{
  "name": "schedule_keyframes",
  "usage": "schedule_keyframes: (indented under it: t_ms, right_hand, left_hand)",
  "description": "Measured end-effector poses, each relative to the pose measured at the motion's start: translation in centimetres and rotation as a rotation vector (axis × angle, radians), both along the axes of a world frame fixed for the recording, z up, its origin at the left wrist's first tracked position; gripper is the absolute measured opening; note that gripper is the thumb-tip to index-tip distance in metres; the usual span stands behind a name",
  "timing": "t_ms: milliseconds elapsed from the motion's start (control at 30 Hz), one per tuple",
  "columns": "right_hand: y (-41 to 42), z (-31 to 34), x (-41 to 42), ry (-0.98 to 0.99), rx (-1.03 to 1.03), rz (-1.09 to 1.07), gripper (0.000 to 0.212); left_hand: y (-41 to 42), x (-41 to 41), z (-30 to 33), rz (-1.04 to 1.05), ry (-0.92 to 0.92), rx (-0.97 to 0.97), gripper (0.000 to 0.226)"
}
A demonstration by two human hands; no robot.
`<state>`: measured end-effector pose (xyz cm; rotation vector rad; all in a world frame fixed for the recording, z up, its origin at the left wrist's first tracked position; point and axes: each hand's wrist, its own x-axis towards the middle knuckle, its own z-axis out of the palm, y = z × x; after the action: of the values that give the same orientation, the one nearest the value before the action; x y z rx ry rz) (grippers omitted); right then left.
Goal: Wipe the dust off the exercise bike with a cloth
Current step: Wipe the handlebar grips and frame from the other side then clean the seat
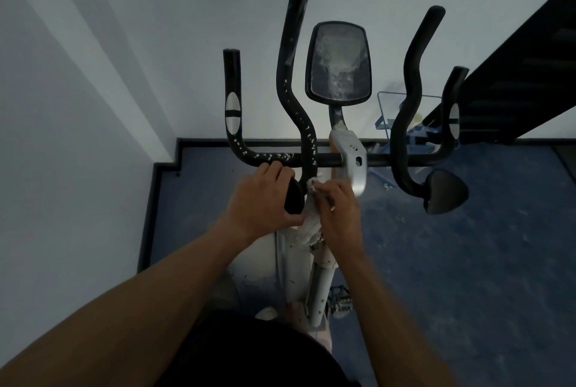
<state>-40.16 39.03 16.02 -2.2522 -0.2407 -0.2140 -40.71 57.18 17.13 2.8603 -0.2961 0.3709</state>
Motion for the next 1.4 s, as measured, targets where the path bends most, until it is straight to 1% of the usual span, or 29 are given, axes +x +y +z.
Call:
schedule_keyframes:
  t_ms: [133, 233, 300, 400, 467, 533, 633, 700, 767, 900, 1000, 1133, 1233, 1300, 1400]
  right_hand:
    - [0.3, 1.2, 1.9, -0.045, 0.037, -0.068, 0.012]
    - [0.8, 1.1, 1.6, -0.035, -0.015, -0.003, 0.012]
    - [0.5, 0.4, 0.4, 0.0, -0.011, 0.009, 0.012]
    - [0.1, 0.0, -0.6, 0.057, 0.083, -0.016, 0.012]
    - [0.6, 0.7, 0.0, 0.113, 0.201, -0.142, 0.004]
    - [1.4, 1.3, 0.7, 0.149, 0.284, -0.253, 0.008]
    - [2.2, 0.6, 0.5, 0.212, 0.308, -0.253, 0.008]
    - [1.8, 0.0, 0.0, 0.239, 0.267, -0.254, 0.014]
    - [1.6, 0.6, 0.0, 0.215, 0.218, -0.24, 0.019]
    - [2.2, 2.5, 1.6, 0.022, 0.03, -0.126, 0.02]
    - [2.5, 2.0, 1.7, -0.006, -0.101, -0.008, 0.024]
    - [1.0, 2.1, 1.0, 0.029, -0.169, 0.129, 0.024]
    - [1.3, 3.8, 2.5, -0.046, -0.188, 0.122, 0.019]
    - [2.0, 4.1, 3.5, -0.108, -0.234, 0.148, 0.019]
    - [2.1, 3.4, 3.0, 0.003, -0.268, 0.178, 0.026]
  left_hand:
    - [0.0, -0.1, 0.1, -0.009, -0.014, 0.001, 0.076]
    - [0.1, 0.0, 0.1, -0.008, -0.01, 0.009, 0.075]
    - [0.1, 0.0, 0.1, -0.005, -0.003, 0.004, 0.074]
    - [0.1, -0.1, 0.1, -0.006, 0.003, 0.004, 0.073]
    - [0.1, 0.0, 0.1, -0.01, -0.001, 0.0, 0.073]
    - [0.0, 0.0, 0.0, -0.009, -0.001, 0.003, 0.073]
    - [0.0, 0.0, 0.1, -0.008, -0.017, 0.0, 0.074]
    - [0.0, 0.0, 0.1, -0.012, -0.017, -0.012, 0.074]
    - [0.0, 0.0, 0.0, -0.009, -0.01, -0.013, 0.073]
    - [0.0, 0.0, -0.1, -0.02, -0.017, -0.017, 0.072]
    - [0.0, 0.0, 0.0, -0.026, -0.028, -0.017, 0.072]
    - [0.1, 0.0, -0.1, -0.025, -0.01, -0.038, 0.072]
    - [0.1, 0.0, 0.1, -0.019, -0.006, -0.029, 0.072]
    - [0.1, 0.0, 0.0, -0.022, -0.02, -0.02, 0.071]
    - [0.1, 0.0, -0.1, -0.032, -0.038, -0.032, 0.073]
